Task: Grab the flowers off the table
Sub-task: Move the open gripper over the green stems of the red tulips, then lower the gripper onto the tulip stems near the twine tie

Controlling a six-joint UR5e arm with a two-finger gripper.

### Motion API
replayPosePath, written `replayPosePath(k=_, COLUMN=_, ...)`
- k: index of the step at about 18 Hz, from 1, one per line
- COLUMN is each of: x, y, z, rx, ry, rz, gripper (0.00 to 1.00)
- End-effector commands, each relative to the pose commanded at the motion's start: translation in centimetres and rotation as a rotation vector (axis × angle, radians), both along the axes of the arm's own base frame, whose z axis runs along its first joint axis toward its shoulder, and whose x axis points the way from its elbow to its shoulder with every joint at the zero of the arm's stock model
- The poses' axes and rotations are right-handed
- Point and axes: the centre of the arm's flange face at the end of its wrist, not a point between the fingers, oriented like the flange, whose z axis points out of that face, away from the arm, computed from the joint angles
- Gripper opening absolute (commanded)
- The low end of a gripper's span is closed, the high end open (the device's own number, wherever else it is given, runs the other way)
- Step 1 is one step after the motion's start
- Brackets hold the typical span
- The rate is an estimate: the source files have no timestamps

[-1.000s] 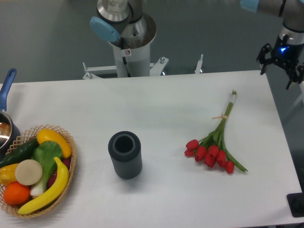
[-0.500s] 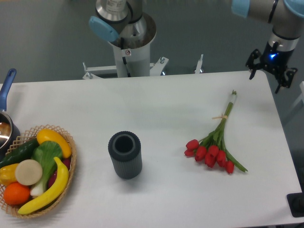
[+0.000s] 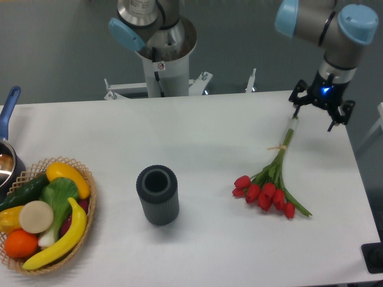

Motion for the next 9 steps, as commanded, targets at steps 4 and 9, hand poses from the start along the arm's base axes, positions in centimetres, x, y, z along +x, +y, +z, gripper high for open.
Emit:
replayPosePath(k=4, x=0.9, y=1.1, z=-2.6, rx=0.004, ry=0.004, rz=-0.009, gripper=1.00)
replayPosePath(k=9, x=1.1, y=2.9, z=-5.9, rx=-0.003, ry=-0.050, rz=-0.018, gripper=1.00)
